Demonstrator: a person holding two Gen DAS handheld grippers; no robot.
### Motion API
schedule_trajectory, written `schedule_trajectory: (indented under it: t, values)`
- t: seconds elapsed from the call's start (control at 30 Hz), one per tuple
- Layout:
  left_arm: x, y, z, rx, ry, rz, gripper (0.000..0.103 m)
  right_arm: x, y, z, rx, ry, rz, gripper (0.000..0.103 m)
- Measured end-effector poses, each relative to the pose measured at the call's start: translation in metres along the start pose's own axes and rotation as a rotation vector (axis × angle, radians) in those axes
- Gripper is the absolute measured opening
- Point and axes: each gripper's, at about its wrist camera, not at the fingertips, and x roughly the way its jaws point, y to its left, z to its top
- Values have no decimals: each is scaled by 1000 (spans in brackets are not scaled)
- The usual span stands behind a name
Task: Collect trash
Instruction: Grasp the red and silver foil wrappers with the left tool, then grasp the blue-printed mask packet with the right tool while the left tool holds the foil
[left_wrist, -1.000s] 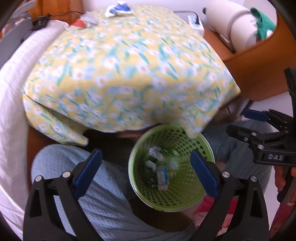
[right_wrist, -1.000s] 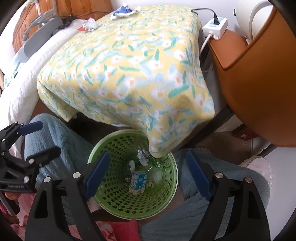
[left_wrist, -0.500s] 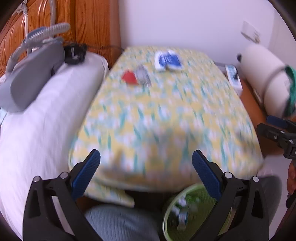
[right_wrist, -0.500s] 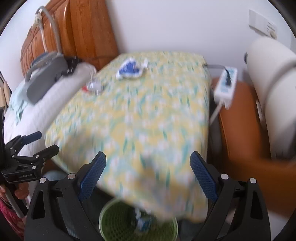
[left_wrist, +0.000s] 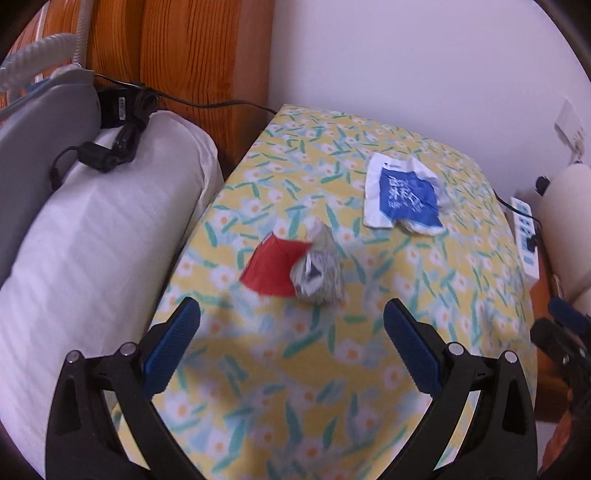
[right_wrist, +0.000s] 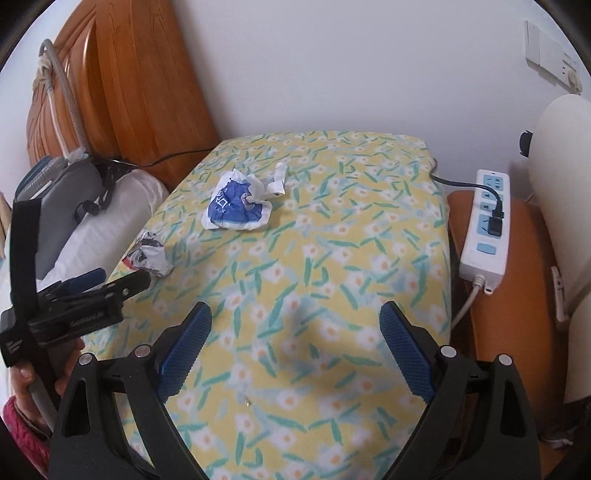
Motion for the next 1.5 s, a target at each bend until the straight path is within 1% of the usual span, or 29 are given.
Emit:
schedule_trajectory:
  t: [0.17,0.23,0.3,0.47,0.53,0.57,0.63,0.67,0.7,0.73,0.77,0.83,0.9,1.03,1.2,1.33,1.5]
  values:
    - [19,-1,8,-29,0,13,95,12,-1,4,3,5,7,92]
    - [23,-4,9,-27,3,16,93,14,-1,5,-2,7,3,92]
    - [25,-7,10,-24,-1,21,89,15,-1,5,-4,7,2,92]
    - [28,-12,11,-17,1,15,87,15,0,5,-7,7,1,92]
    - [28,-12,11,-14,3,17,86,16,0,6,-9,8,0,92]
    - [29,-12,10,-12,8,18,83,15,0,6,-8,7,1,92]
    - [32,-12,11,-12,18,21,82,15,1,6,-6,5,3,92]
    - [33,-11,10,-14,21,23,77,14,1,6,-6,4,4,92]
    - [35,-10,11,-16,30,24,69,14,1,6,-6,3,5,92]
    - [35,-10,11,-16,26,24,69,14,1,6,-8,2,4,92]
    - [34,-10,11,-17,22,16,67,13,2,6,-10,1,3,92]
    - [31,-11,13,-10,16,-8,55,13,3,6,-14,0,-2,92]
    - [29,-14,14,3,10,-19,47,12,4,7,-18,-2,-6,92]
    - [26,-16,13,22,-1,-23,44,13,7,9,-24,-6,-11,92]
    - [21,-9,10,24,-16,-42,40,16,11,10,-31,-4,-15,92]
    - [11,0,6,28,-38,-48,39,19,16,9,-35,0,-6,92]
    - [2,9,2,31,-45,-47,39,24,24,11,-43,1,11,92]
